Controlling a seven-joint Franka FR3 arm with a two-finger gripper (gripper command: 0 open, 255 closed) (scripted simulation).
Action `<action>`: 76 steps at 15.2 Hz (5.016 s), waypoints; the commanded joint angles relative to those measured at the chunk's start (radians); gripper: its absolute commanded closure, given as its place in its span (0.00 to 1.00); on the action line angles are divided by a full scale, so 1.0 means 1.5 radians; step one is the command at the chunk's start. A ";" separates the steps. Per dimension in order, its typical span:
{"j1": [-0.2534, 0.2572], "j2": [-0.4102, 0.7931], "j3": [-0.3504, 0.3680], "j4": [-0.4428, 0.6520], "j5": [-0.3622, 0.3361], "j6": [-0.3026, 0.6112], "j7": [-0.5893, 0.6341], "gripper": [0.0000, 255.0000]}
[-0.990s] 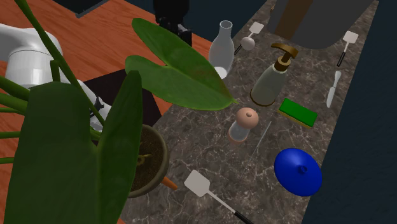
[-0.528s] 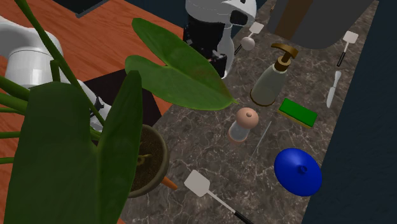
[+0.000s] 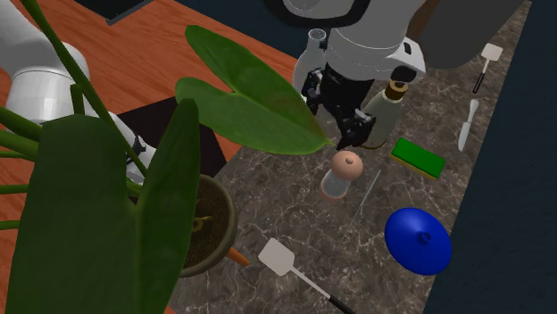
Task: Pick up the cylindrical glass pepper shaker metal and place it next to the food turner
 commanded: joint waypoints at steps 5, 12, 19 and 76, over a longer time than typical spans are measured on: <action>-0.046 0.159 -0.011 0.152 0.066 0.000 -0.098 0.00; -0.051 0.178 -0.007 0.121 0.074 0.049 -0.105 0.00; -0.051 0.182 -0.007 0.112 0.076 0.062 -0.106 0.00; -0.082 0.193 -0.021 0.539 0.078 -0.352 -0.118 1.00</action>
